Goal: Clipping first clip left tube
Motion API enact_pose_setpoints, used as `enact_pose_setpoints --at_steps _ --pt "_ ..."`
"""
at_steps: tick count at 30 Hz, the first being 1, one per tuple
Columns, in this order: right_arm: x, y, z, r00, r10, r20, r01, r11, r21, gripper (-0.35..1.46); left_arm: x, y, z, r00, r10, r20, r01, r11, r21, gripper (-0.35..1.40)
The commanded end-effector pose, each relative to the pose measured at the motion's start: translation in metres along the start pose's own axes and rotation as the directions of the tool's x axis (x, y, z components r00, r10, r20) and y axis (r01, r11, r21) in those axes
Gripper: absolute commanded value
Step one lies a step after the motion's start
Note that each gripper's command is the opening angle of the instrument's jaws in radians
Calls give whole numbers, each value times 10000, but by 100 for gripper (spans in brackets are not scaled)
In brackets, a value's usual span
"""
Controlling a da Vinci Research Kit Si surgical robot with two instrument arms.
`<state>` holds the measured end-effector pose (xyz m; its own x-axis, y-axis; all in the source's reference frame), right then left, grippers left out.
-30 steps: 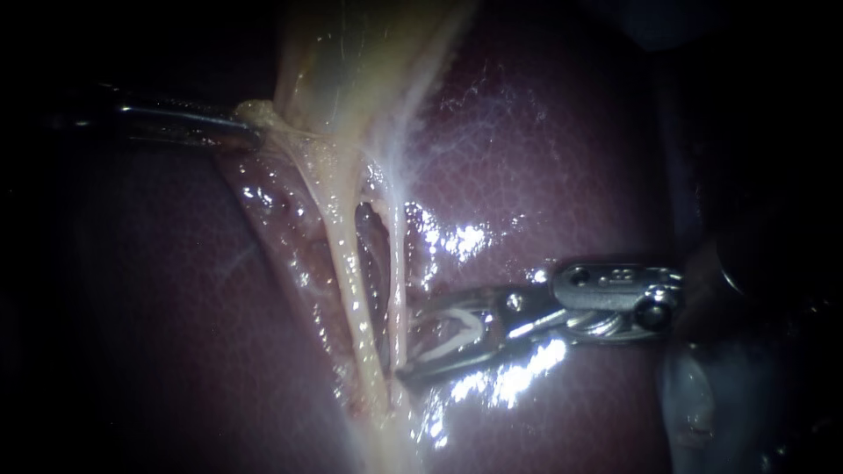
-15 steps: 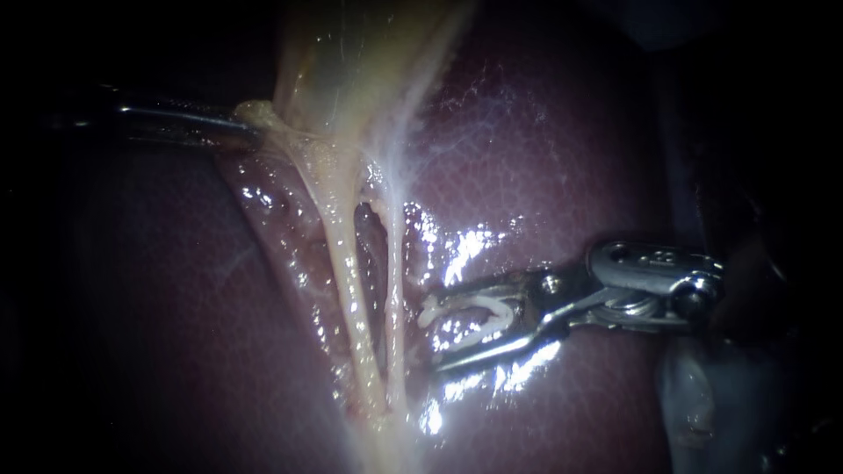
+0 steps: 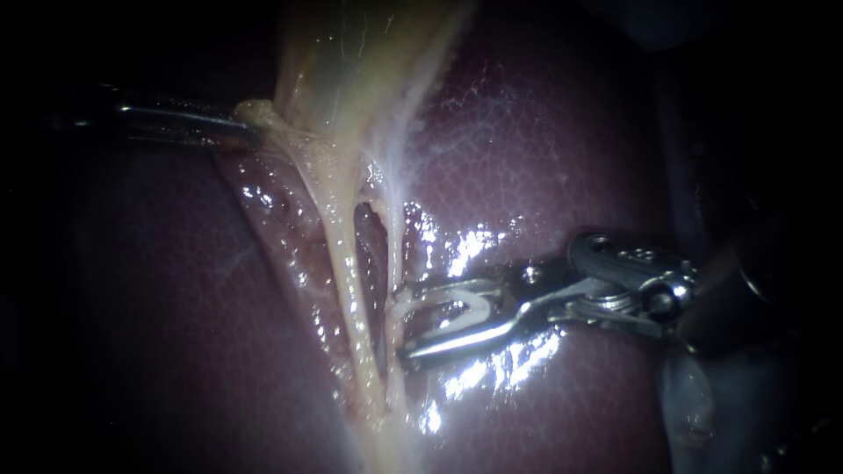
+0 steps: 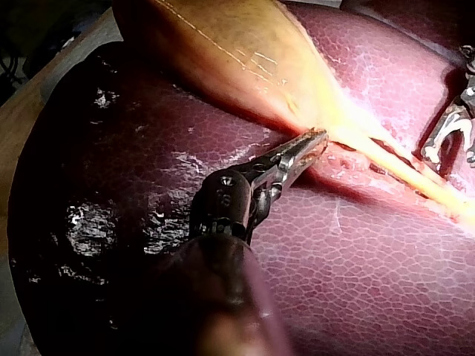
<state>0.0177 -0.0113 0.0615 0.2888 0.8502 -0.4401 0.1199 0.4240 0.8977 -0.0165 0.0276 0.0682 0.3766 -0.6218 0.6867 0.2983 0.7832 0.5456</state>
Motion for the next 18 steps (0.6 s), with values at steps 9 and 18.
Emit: enact_pose_setpoints --at_steps 9,18 --pt "-11 12 11 9999 105 47 -105 9999 32 50 0 0 0 10000 0 0 0 10000 0 -35" --pt "-26 31 17 9998 177 60 -176 9998 -49 50 0 0 0 10000 1 1 -1 10000 0 -35"
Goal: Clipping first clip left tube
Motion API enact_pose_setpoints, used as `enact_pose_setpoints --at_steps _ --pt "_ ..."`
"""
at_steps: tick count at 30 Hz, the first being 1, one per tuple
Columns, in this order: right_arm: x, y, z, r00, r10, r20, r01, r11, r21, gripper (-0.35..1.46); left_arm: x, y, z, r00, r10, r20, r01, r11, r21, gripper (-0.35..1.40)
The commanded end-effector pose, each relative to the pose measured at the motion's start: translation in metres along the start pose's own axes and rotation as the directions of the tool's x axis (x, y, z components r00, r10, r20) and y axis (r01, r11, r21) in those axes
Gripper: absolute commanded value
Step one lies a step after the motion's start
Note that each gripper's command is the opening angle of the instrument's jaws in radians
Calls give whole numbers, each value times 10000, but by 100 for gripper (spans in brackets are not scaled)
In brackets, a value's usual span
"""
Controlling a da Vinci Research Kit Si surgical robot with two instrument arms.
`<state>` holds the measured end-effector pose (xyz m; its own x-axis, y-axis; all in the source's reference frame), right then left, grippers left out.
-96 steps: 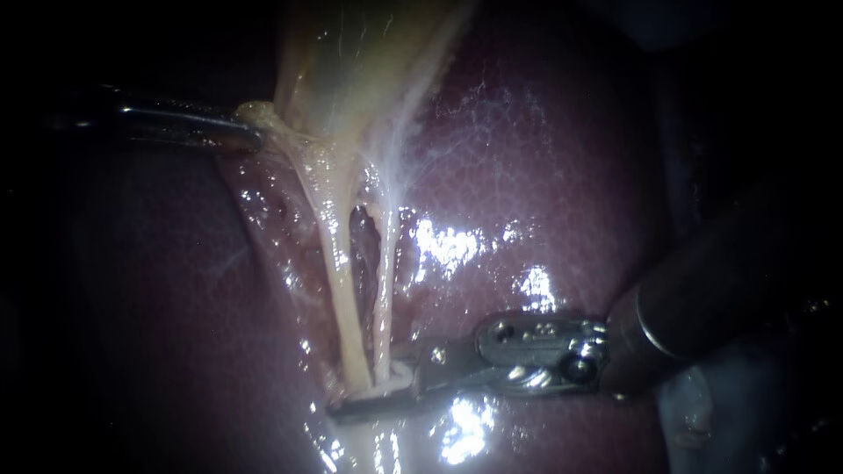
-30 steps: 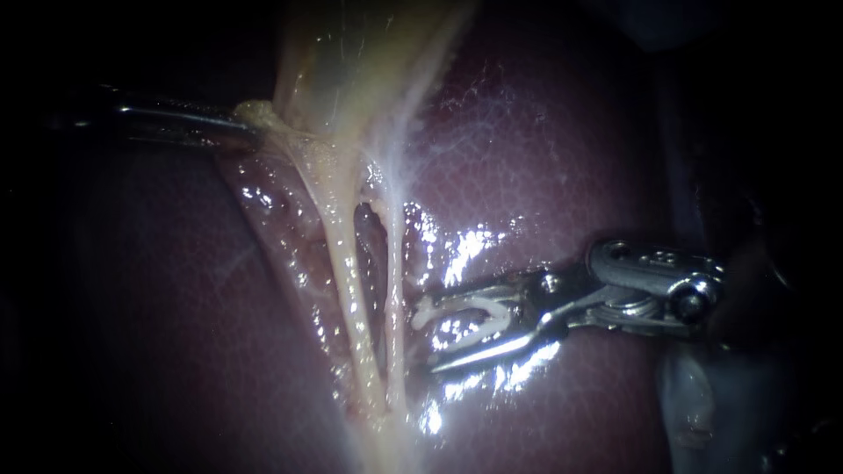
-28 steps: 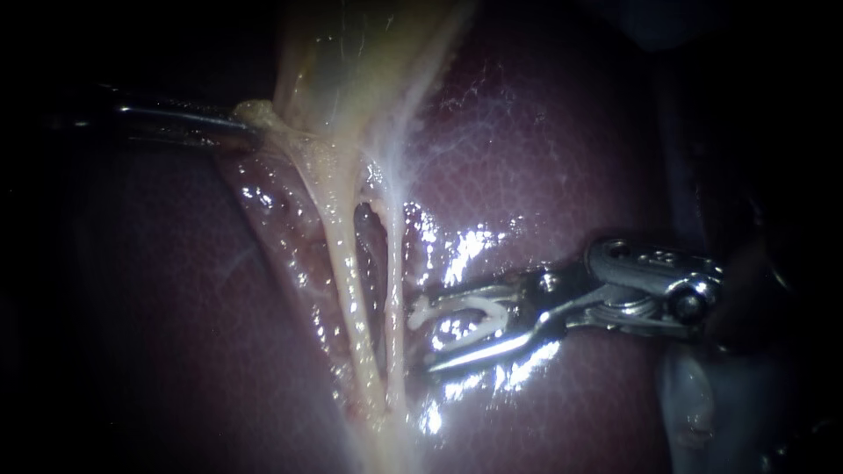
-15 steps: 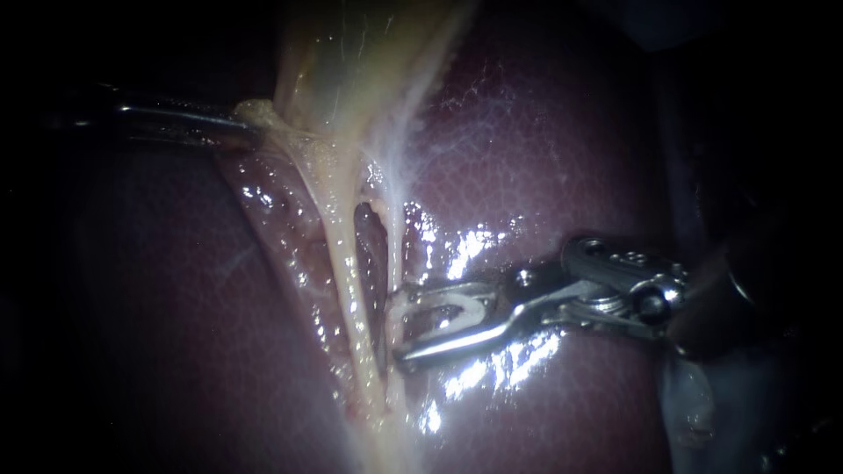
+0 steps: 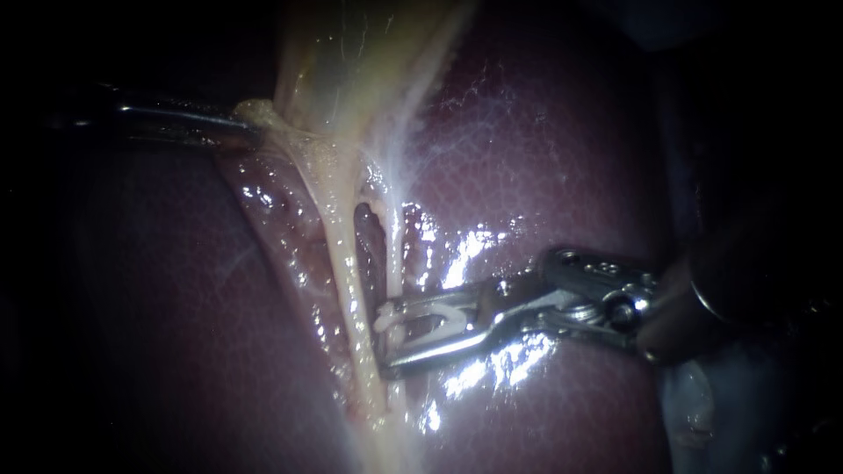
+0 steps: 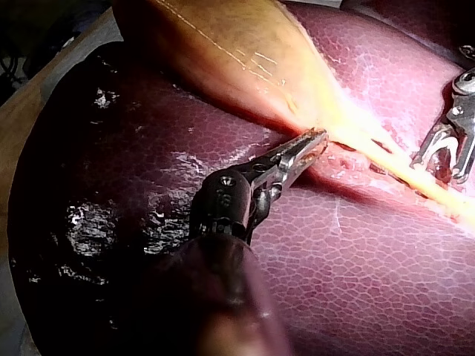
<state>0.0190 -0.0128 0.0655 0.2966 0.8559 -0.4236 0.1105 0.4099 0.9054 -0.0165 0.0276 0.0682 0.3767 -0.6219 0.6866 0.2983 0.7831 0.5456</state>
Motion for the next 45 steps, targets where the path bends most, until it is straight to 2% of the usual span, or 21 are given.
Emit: enact_pose_setpoints --at_steps 1,8,13,18,23,34,45 --pt "-2 3 0 10000 -17 3 17 10000 -14 50 0 0 0 10000 1 1 -1 10000 0 -35" --pt "-8 16 5 10000 -3 54 3 10000 14 50 0 0 0 10000 1 2 -1 10000 0 -35" --pt "-9 22 11 9999 28 104 -29 10000 70 50 1 0 0 10000 5 2 -5 10000 0 -35" --pt "-7 23 19 9996 -55 283 44 9993 383 50 1 0 1 10000 8 2 -8 10000 -4 -35" --pt "-5 20 26 9999 -83 122 71 9955 941 50 1 0 1 10000 9 2 -9 10000 -5 -35" --pt "7 0 45 9995 172 -275 -107 9747 2230 49 2 1 2 10000 14 3 -14 10000 -5 -35" --pt "24 -18 50 9965 445 -710 -240 9633 2672 49 2 1 2 10000 14 3 -14 10000 -5 -35"
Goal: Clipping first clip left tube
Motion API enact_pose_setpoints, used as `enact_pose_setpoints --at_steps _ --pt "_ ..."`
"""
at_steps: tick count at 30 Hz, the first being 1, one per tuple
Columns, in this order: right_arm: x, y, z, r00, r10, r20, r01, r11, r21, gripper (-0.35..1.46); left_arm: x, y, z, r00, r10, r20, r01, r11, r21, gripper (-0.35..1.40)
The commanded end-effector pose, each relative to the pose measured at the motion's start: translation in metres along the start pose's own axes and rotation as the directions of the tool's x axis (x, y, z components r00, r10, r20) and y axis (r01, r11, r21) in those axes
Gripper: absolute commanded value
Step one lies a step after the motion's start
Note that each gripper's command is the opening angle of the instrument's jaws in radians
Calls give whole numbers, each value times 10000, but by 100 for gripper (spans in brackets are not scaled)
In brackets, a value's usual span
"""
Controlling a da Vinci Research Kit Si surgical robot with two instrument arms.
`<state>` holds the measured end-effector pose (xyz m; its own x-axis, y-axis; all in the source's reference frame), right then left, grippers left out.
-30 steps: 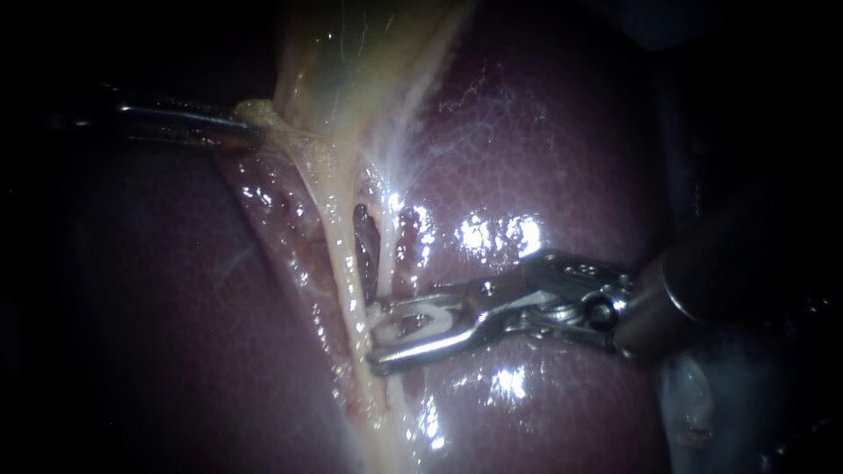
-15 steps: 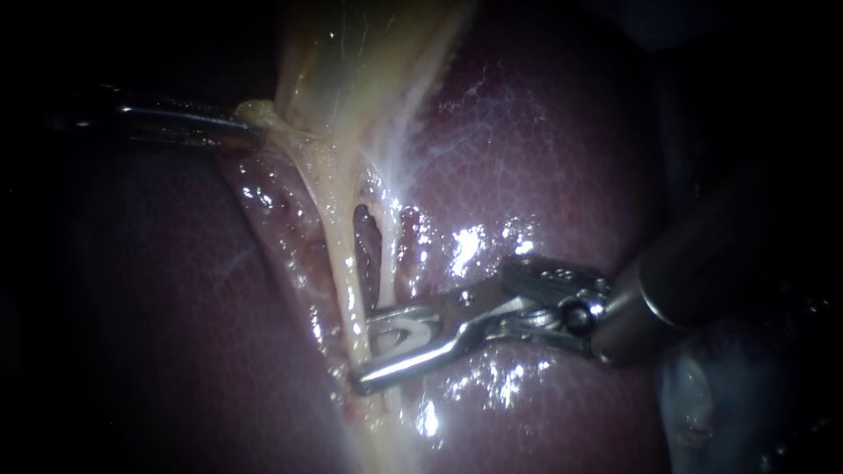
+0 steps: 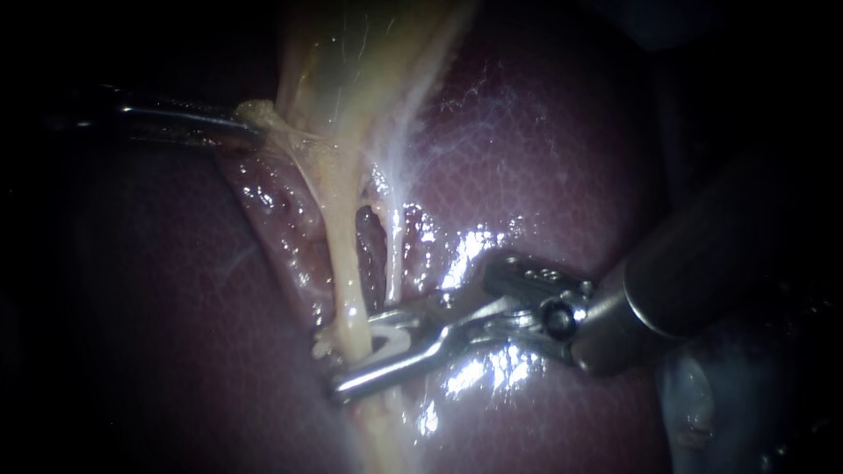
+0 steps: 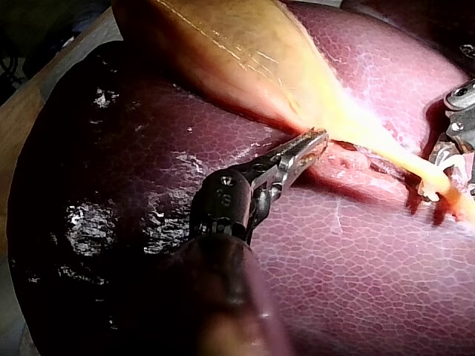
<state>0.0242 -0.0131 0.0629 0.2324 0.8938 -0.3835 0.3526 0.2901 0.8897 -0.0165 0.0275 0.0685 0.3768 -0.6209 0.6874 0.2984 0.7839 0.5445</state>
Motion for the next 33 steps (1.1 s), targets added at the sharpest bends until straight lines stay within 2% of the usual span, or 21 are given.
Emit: enact_pose_setpoints --at_steps 1,12,16,26,33 --pt "1 -2 1 10000 3 -3 -3 10000 -7 49 0 0 0 10000 1 0 -1 10000 1 -35" --pt "-8 -17 9 9994 -22 351 6 9990 438 43 0 0 0 10000 2 0 -2 10000 4 -35" --pt "-12 -18 10 9985 -28 545 9 9994 332 42 0 0 0 10000 2 0 -2 10000 4 -35" --pt "-15 -18 11 9983 -48 588 27 9993 364 33 0 0 0 10000 2 0 -2 10000 4 -35" --pt "-16 -17 13 9982 -53 606 30 9993 380 20 0 0 0 10000 2 0 -2 10000 4 -35"
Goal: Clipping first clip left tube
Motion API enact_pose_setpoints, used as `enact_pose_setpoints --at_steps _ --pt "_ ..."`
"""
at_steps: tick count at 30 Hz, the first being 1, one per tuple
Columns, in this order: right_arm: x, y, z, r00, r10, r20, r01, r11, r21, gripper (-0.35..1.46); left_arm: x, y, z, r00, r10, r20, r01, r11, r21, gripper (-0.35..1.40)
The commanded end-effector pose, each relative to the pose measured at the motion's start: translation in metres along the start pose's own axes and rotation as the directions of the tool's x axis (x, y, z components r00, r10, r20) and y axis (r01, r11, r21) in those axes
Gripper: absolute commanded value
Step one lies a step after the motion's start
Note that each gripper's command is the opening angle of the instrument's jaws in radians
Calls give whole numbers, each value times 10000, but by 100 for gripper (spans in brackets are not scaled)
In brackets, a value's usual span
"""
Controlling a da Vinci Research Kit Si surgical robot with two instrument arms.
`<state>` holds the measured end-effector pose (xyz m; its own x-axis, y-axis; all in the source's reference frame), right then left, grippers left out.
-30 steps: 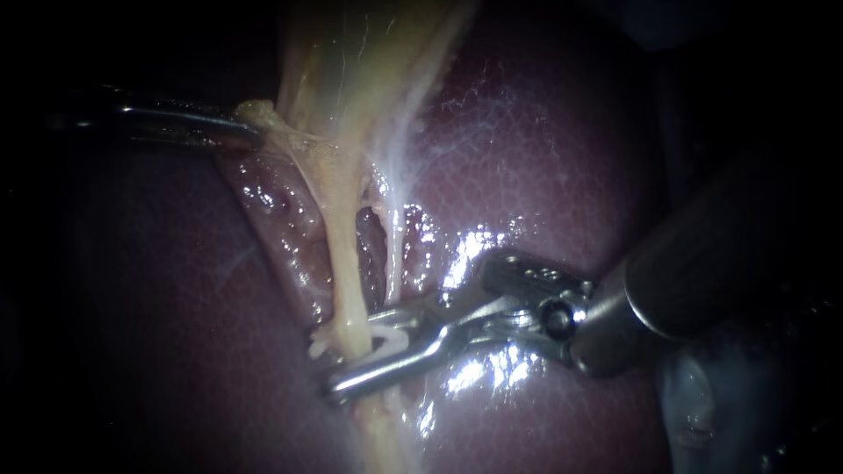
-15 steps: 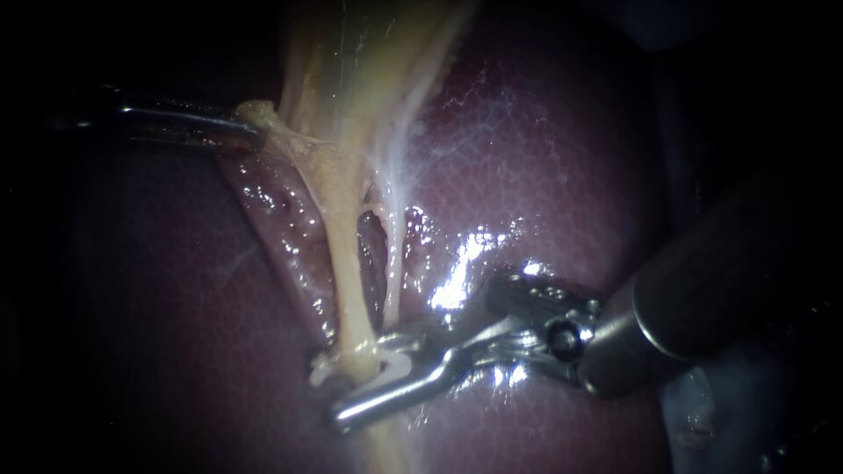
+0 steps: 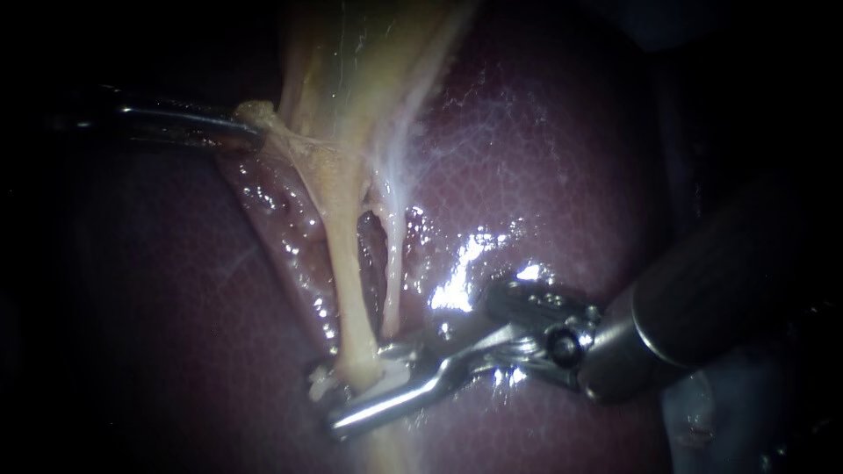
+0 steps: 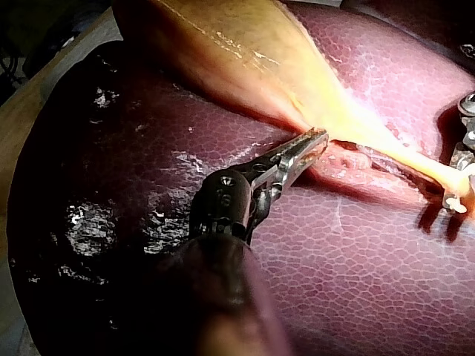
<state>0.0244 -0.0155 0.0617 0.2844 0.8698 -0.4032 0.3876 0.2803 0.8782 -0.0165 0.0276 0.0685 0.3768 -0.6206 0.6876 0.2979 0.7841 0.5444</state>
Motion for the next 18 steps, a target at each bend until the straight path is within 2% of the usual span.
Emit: enact_pose_setpoints --at_steps 1,7,13,18 --pt "0 1 0 10000 7 3 -7 10000 1 17 0 0 0 10000 -2 -1 2 10000 0 -35" --pt "0 1 0 10000 7 3 -7 10000 1 0 0 0 0 10000 -2 -1 2 10000 0 -35" --pt "0 2 -2 10000 7 19 -7 10000 23 -35 0 0 0 10000 -1 -1 1 10000 1 -35" --pt "1 3 -4 10000 10 5 -10 10000 12 -35 0 0 0 10000 -1 -2 1 10000 1 -35"
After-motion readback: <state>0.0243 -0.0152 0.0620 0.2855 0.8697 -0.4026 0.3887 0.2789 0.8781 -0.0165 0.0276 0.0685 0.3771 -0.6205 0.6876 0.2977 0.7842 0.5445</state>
